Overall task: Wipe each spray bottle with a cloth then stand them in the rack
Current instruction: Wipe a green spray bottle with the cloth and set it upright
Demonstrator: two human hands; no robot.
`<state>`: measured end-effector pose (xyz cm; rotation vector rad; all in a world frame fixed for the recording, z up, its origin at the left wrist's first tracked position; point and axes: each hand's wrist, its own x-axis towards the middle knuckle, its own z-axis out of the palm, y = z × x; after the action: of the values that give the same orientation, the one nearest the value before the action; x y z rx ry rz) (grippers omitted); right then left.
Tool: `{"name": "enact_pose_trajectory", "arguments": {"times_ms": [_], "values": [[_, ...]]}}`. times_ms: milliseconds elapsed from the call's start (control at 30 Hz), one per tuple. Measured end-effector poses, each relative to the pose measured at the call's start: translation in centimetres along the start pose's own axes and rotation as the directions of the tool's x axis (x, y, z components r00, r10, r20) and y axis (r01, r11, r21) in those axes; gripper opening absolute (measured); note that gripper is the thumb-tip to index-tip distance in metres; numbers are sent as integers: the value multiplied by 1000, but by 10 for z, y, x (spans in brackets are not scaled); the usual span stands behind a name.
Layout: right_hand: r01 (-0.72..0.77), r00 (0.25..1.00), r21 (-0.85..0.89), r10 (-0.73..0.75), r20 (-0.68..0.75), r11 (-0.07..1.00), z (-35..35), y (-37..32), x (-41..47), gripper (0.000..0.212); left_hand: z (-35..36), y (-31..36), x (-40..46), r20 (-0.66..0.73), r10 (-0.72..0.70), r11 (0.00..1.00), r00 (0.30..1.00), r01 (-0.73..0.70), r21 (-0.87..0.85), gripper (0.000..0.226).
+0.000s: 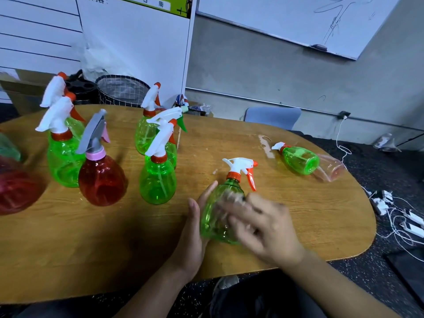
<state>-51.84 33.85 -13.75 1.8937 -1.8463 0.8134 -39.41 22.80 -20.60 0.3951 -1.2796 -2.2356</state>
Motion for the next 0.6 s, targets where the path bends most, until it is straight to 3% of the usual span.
{"name": "enact_pose_trajectory", "arguments": {"times_ms": [100, 200, 367, 600], "values": [[-399, 908, 127, 410, -80, 908, 7, 14, 16, 30, 2, 0, 1, -3, 13, 1000, 1000, -14, -24, 95], [-521, 847, 145, 530, -29, 841, 24, 9, 16, 35, 2, 1, 1, -12, 5, 998, 1000, -5, -57, 93], [-373, 923, 80, 378, -72, 924, 24, -12, 2, 33, 1, 3, 3, -20, -12, 997, 1000, 11, -74, 100], [-45, 999, -8, 45, 13, 999, 24, -28, -30, 31, -1, 4, 5, -26, -3, 996, 1000, 1, -85, 85]]}}
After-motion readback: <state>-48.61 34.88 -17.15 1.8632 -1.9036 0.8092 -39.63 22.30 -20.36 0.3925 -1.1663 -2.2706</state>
